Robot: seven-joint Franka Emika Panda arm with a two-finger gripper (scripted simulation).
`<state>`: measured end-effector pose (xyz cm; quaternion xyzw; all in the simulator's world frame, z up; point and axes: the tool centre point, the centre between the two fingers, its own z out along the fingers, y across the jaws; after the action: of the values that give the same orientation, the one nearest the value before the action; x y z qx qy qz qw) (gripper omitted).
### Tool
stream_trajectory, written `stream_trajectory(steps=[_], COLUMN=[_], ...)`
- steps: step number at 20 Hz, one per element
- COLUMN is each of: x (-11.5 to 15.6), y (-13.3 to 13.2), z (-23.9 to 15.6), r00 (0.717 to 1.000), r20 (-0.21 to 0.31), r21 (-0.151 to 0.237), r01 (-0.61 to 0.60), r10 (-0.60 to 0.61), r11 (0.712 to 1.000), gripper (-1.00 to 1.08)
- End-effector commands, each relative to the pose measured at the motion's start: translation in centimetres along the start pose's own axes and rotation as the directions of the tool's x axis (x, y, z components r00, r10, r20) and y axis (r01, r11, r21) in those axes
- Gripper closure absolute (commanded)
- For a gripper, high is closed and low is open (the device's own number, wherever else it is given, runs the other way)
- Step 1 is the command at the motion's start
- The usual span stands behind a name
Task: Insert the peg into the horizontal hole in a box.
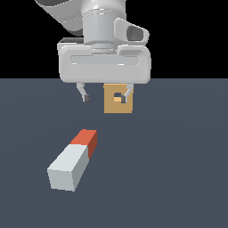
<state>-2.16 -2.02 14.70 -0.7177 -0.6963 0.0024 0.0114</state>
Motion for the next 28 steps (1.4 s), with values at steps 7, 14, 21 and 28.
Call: stream_trajectory(steps=[7, 14, 21, 28], x=[-4.7, -8.4, -9.8, -9.8], y=[-3.1, -5.7, -6.5, -6.5], z=[3.4, 6.2, 7.4, 8.1], r00=[0.999, 0.996, 0.995, 0.995], r20=[0.006, 0.01, 0.011, 0.011], r21=[-0.009, -0.018, -0.021, -0.02], r01=[-0.047, -0.084, -0.098, -0.098], r10=[0.047, 0.085, 0.098, 0.099], r11=[0.999, 0.996, 0.995, 0.995], gripper=[-0.92, -0.92, -0.92, -0.92])
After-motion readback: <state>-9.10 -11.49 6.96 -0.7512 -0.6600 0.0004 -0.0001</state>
